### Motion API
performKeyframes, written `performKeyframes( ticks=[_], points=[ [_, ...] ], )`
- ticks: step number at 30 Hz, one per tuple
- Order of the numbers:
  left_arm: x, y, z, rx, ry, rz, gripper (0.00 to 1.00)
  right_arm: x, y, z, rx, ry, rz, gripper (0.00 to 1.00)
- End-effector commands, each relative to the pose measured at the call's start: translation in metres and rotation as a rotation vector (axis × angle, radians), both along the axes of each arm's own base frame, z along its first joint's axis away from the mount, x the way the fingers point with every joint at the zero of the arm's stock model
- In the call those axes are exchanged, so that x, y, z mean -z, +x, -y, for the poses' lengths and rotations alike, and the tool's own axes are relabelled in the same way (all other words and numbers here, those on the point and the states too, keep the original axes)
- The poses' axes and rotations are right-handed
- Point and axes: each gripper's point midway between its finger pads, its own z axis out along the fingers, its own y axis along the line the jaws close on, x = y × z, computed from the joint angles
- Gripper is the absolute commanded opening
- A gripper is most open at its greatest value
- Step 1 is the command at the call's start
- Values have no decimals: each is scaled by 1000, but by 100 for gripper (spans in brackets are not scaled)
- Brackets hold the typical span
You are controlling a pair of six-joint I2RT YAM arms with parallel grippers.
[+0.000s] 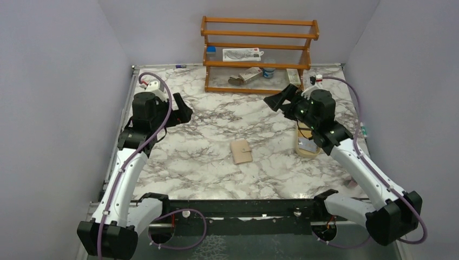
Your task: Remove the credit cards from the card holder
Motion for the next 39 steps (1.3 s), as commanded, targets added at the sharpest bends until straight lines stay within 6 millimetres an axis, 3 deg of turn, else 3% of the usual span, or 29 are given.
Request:
performKeyframes(
  ticks=[1, 4, 7, 11, 17, 22, 28, 32, 39],
  points=[
    [11, 6, 10, -71, -195, -13, 99, 74, -49, 29, -144, -379, -144, 98],
    [36, 6, 41, 53, -312, -120, 99, 101, -58, 49, -73, -514, -277, 99],
    [54, 7, 50, 92, -328, -189, 99, 112, -52, 82, 140, -552, -324, 100],
    [57, 11, 48, 102, -285, -189, 99, 100, -31, 99, 217, -600, -311, 100],
    [57, 21, 55, 159, -270, -206, 99, 133, -2, 155, 294, -654, -440, 91],
    [61, 30, 57, 190, -239, -219, 98, 160, 8, 151, 258, -661, -486, 68],
    [75, 32, 57, 205, -216, -245, 99, 180, 15, 138, 170, -659, -478, 53],
    [83, 33, 58, 202, -228, -265, 98, 201, 15, 152, 198, -740, -550, 52],
    [71, 42, 60, 208, -226, -242, 98, 231, 18, 149, 164, -751, -586, 51]
  ],
)
